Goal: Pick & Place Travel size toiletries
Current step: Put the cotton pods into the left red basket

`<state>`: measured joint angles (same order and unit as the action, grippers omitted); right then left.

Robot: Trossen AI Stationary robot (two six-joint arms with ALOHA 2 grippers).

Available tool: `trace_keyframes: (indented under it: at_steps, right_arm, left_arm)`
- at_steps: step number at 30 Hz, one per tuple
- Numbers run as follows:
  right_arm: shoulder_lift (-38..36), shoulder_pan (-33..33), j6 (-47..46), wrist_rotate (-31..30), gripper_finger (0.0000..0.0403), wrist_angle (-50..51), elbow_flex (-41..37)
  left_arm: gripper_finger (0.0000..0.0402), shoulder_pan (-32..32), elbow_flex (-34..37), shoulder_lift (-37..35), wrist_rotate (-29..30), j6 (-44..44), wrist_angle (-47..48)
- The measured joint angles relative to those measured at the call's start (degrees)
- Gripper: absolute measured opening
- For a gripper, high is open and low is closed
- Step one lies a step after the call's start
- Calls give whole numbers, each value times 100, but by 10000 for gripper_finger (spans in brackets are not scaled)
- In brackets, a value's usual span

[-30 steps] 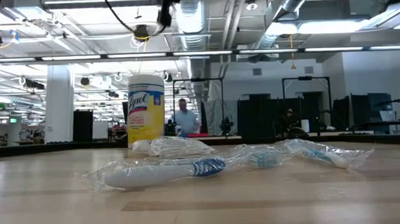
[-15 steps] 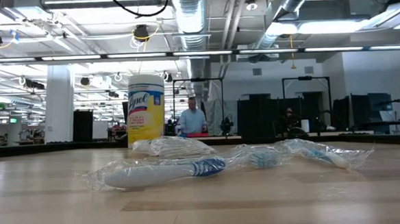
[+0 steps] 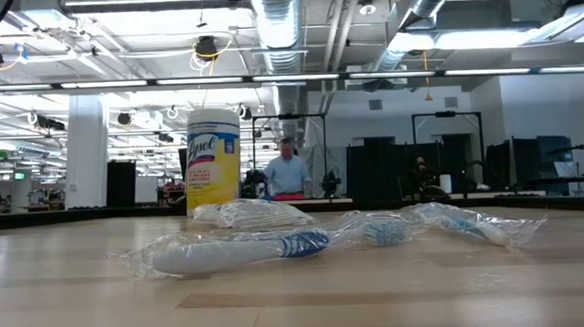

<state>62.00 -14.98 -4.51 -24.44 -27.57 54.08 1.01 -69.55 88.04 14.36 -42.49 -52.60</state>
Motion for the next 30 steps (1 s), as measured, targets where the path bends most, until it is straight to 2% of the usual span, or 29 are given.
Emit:
trace_keyframes:
  at_steps: [6, 22, 30]
  right_arm:
    - [114, -41, 0, 10, 225, 0, 105]
    - [183, 358, -6, -3, 225, -135, 104]
    - [207, 428, -452, -3, 225, -166, 108]
  left_arm:
    - [13, -71, -281, 211, -281, 178, -59]
    - [14, -21, -283, 259, -283, 112, -40]
    - [14, -21, -283, 259, -283, 110, 2]
